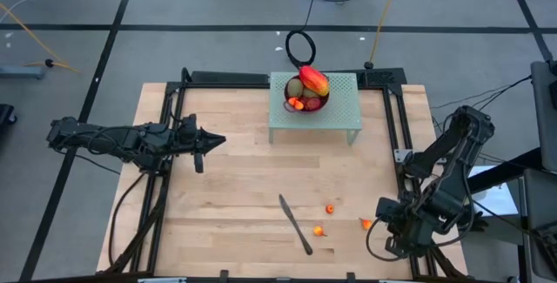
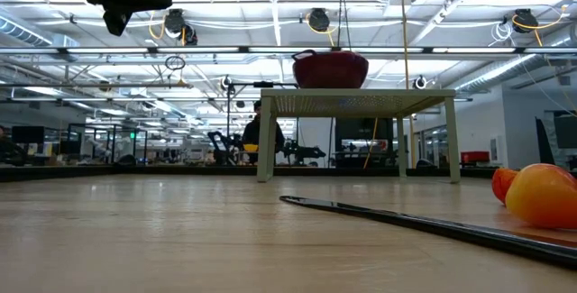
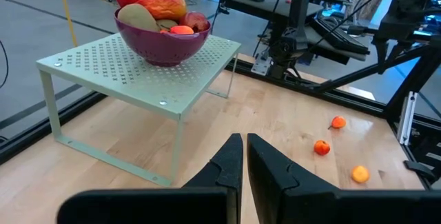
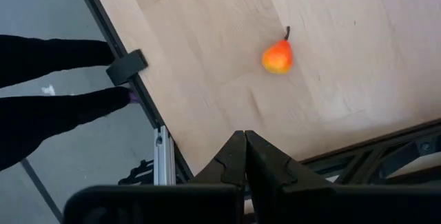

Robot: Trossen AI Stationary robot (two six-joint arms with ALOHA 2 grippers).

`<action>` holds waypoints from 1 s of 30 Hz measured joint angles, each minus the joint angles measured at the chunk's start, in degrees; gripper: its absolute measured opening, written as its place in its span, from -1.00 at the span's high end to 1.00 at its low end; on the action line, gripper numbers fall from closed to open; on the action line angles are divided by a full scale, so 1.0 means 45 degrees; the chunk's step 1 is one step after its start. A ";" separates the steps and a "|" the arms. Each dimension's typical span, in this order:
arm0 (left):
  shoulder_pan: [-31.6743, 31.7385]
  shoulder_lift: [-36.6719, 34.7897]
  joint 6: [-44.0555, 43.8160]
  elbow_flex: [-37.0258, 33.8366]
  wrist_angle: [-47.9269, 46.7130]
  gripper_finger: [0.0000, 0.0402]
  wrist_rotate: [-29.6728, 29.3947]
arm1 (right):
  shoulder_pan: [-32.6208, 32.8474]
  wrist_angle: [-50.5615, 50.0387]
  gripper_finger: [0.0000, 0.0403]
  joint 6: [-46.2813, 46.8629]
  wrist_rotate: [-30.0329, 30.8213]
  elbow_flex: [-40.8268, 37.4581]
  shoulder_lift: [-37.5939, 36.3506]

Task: Pick & Place Fruit
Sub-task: Put the orange pear into the violet strainer bowl on the shelf

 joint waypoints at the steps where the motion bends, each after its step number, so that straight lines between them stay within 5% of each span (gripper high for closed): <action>1: 0.0000 0.0000 0.0045 0.0000 0.0000 0.89 0.0000 | 0.0000 -0.0019 1.00 -0.0005 0.0000 0.0000 0.0000; 7: -0.0001 0.0000 0.0268 0.0000 0.0000 0.89 -0.0005 | 0.0000 -0.0273 0.90 0.0005 0.0000 -0.0035 -0.0005; 30: -0.0001 0.0000 0.0593 0.0000 0.0010 0.89 -0.0005 | -0.0945 0.1853 0.01 0.0728 -0.0717 -0.2696 -0.0010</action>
